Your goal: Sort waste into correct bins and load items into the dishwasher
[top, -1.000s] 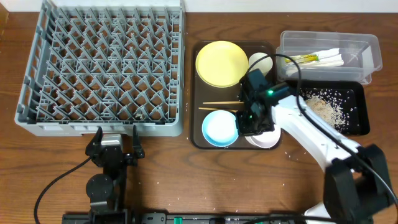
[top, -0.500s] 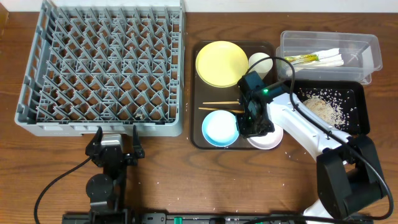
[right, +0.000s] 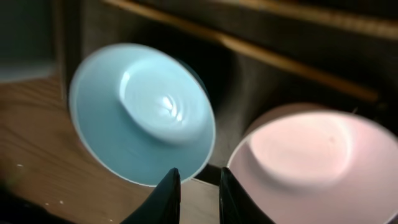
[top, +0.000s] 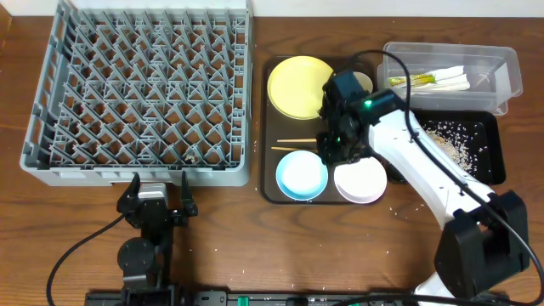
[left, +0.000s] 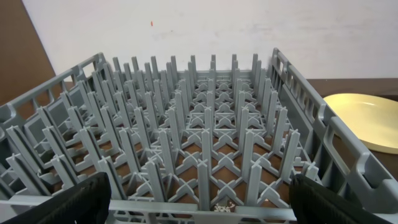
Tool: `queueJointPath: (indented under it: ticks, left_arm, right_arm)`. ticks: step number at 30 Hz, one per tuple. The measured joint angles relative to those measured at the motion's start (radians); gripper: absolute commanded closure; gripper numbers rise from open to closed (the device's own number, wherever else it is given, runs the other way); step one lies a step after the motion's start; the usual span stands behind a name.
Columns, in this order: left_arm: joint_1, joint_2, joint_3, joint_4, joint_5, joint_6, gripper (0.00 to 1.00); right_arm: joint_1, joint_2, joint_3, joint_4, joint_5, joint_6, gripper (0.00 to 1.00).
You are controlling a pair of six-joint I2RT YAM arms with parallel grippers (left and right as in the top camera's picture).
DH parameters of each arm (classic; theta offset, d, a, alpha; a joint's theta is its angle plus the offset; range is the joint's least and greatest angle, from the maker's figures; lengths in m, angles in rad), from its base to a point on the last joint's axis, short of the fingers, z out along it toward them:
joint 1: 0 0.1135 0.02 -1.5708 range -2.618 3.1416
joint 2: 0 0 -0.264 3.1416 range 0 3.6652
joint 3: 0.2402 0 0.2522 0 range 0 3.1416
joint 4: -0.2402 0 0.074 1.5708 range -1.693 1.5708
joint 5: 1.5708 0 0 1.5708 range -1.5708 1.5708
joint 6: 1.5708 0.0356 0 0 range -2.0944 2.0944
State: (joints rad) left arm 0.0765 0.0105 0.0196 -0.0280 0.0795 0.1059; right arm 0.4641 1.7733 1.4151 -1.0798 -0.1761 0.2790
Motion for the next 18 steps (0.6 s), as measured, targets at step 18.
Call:
queueJointPath:
  ticks: [18]
  left_arm:
    - [0.0, 0.0, 0.0, 0.0, 0.0, 0.0, 0.07]
  right_arm:
    - [0.002, 0.0, 0.044, 0.056, 0.022, -0.035, 0.7]
